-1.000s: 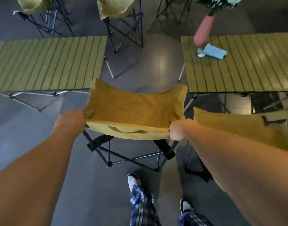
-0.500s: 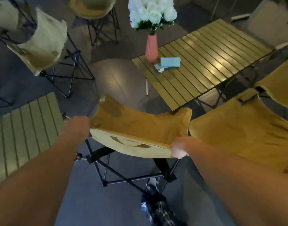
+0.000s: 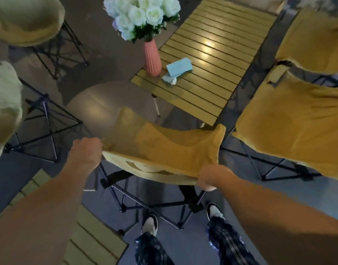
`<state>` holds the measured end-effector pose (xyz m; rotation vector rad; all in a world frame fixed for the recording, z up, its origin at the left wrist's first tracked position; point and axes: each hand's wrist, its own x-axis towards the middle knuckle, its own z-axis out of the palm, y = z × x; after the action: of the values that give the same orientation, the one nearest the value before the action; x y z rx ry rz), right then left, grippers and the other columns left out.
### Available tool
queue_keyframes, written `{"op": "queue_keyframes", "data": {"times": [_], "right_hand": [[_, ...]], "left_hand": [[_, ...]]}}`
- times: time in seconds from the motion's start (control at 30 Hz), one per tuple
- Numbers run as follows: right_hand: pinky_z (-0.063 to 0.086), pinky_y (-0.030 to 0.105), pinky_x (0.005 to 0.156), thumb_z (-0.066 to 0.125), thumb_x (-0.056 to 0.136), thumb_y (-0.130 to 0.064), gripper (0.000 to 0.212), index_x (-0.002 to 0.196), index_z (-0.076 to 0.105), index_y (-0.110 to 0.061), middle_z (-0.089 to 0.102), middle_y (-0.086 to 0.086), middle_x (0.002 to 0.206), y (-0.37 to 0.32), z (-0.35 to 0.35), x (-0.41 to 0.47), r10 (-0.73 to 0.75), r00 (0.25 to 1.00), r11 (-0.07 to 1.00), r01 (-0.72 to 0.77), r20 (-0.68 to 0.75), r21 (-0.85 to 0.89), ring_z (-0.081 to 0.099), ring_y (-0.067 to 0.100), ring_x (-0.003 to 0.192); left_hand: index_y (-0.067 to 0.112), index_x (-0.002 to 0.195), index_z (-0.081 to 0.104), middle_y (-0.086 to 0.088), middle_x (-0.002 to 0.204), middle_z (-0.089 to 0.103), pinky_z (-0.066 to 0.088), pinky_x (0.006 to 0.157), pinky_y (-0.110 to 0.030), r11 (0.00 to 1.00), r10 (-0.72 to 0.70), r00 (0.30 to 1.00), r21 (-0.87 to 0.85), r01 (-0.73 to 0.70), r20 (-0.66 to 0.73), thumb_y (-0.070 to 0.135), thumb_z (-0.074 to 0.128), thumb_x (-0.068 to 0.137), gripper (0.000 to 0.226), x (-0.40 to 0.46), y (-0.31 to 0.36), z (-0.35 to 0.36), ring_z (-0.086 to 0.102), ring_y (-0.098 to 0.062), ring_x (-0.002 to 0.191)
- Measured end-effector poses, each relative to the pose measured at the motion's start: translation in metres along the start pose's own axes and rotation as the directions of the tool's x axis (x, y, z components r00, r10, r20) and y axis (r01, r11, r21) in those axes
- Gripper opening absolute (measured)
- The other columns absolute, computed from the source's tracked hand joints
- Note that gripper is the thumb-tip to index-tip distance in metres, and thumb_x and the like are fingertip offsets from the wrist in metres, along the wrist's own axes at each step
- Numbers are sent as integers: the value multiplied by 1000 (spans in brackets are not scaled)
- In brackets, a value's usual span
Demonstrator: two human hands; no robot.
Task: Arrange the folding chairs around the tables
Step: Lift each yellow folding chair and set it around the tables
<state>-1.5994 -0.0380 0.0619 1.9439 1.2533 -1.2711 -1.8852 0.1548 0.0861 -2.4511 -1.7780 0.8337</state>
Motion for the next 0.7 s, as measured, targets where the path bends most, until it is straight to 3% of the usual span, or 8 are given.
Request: {"op": "queue_keyframes", "data": {"times": [0.1, 0.2, 0.27, 0.33, 0.4, 0.5, 0.6, 0.7], "right_hand": [[43, 33, 60, 48, 86, -9, 12, 75, 50, -13, 53, 9, 91, -50, 8, 0, 86, 996, 983, -79, -35, 164, 48, 24, 71], [43, 36, 71, 48, 91, -10, 10, 97, 55, -12, 50, 10, 118, -92, 20, 4, 169, 982, 954, -141, -87, 264, 54, 31, 92], [42, 34, 72, 51, 91, -13, 21, 111, 58, -13, 52, 4, 109, -122, 32, 9, 241, 965, 915, -192, -99, 354, 56, 28, 97], [44, 33, 70, 52, 91, -18, 16, 106, 56, -15, 51, 1, 91, -150, 46, 24, 251, 965, 887, -200, -71, 417, 52, 25, 86], [45, 33, 70, 51, 90, -20, 14, 102, 56, -13, 55, 3, 95, -178, 63, 42, 212, 977, 876, -191, 0, 443, 51, 24, 85], [43, 32, 72, 52, 92, -22, 23, 110, 63, -13, 59, 8, 111, -206, 86, 61, 213, 975, 881, -216, 55, 422, 58, 26, 98], [42, 32, 73, 52, 92, -23, 26, 114, 63, -13, 60, 9, 117, -210, 86, 72, 277, 961, 865, -259, 21, 429, 59, 28, 107], [42, 31, 73, 54, 91, -19, 24, 112, 63, -12, 61, 9, 116, -208, 77, 73, 317, 948, 856, -293, 16, 426, 59, 28, 108]], "left_hand": [[8, 83, 71, -13, 86, 69, 55, 77, -42, 996, 64, 997, -62, -67, -35, 0, 54, 82, 19, 45, -27, 5, 65, -37, 90], [3, 87, 72, -21, 93, 68, 56, 76, -44, 992, 77, 991, -89, -87, -111, -3, 54, 82, 20, 72, -48, 10, 63, -41, 91], [2, 91, 72, -21, 91, 67, 56, 76, -47, 995, 95, 985, -30, -100, -147, -4, 53, 83, 22, 83, -65, 25, 61, -42, 91], [1, 97, 70, -19, 98, 68, 54, 82, -44, 992, 113, 985, 68, -105, -130, -2, 50, 85, 23, 94, -78, 42, 61, -40, 97], [6, 109, 67, -18, 113, 65, 51, 88, -40, 989, 105, 994, 100, -105, 14, 2, 49, 88, 28, 105, -88, 66, 60, -37, 107], [20, 119, 66, -12, 119, 63, 50, 89, -39, 985, 124, 972, 95, -145, 200, 18, 53, 90, 32, 114, -100, 103, 58, -34, 112], [20, 110, 69, -13, 115, 63, 36, 97, -44, 992, 111, 980, 46, -120, 166, 20, 55, 91, 24, 117, -99, 124, 53, -36, 113], [12, 103, 70, -15, 110, 63, 36, 81, -42, 995, 91, 988, 23, -94, 128, 11, 56, 89, 19, 118, -94, 126, 56, -37, 107]]}}
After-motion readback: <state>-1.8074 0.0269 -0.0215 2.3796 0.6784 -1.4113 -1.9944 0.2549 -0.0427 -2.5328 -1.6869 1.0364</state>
